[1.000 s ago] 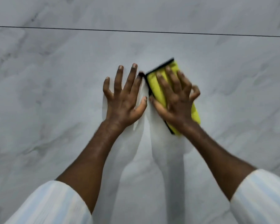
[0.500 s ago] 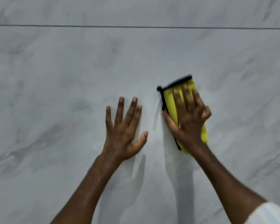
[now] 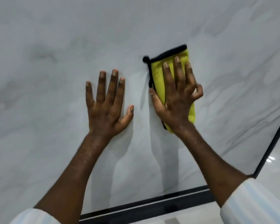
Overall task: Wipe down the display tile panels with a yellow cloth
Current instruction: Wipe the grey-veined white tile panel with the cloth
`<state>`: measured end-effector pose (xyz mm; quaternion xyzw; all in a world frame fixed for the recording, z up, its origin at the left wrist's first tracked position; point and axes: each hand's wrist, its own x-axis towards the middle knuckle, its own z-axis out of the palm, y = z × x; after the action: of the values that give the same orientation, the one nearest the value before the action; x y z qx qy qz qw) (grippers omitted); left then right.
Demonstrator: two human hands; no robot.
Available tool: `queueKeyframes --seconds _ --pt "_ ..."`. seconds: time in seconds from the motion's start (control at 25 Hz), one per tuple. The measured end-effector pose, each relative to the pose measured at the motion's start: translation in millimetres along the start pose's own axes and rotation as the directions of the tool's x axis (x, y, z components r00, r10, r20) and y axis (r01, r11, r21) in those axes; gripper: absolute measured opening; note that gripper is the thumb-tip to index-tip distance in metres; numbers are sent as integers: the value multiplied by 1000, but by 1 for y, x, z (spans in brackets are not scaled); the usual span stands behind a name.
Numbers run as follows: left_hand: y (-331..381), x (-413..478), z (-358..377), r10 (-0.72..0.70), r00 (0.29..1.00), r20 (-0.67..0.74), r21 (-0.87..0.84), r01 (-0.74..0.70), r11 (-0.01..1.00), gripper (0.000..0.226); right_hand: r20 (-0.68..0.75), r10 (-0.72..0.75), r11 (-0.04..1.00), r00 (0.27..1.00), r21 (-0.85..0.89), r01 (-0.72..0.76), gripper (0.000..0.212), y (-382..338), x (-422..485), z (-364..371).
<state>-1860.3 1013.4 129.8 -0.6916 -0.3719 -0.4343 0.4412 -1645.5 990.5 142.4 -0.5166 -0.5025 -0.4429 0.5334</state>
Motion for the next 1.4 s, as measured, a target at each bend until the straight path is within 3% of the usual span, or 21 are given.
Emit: queueKeyframes --seconds 0.2,0.4,0.52,0.68,0.8,0.96,1.08,1.2,1.32,1.4 --pt "12 -27 5 -70 996 -54 -44 68 997 68 188 -96 995 977 23 93 78 29 -201 5" --pt "81 -183 29 3 970 244 -99 22 995 90 441 -102 994 892 76 76 93 42 -363 -14" --pt "97 -227 44 -23 969 246 -42 34 999 92 419 -120 984 900 172 51 97 36 -334 -20" --pt "99 -231 50 -52 982 184 -22 57 998 89 254 -132 962 958 265 62 94 30 -255 -8" --pt "98 -229 52 -56 979 198 10 55 998 92 208 -121 977 971 195 80 84 51 -309 -3" --pt "99 -232 55 -75 981 176 39 69 997 93 367 -168 982 915 143 123 83 72 -405 -9" --pt "97 -228 47 -81 966 244 36 74 997 95 387 -88 967 918 254 -15 83 62 -382 -18" --pt "98 -230 44 -69 961 266 24 65 998 94 283 -15 958 959 280 -68 81 55 -323 -15" --pt "98 -230 55 -72 976 204 27 68 997 94 146 -24 957 989 289 -19 82 63 -299 -2" --pt "99 -233 58 -90 982 164 42 84 996 94 143 -78 965 987 260 38 78 70 -319 5"
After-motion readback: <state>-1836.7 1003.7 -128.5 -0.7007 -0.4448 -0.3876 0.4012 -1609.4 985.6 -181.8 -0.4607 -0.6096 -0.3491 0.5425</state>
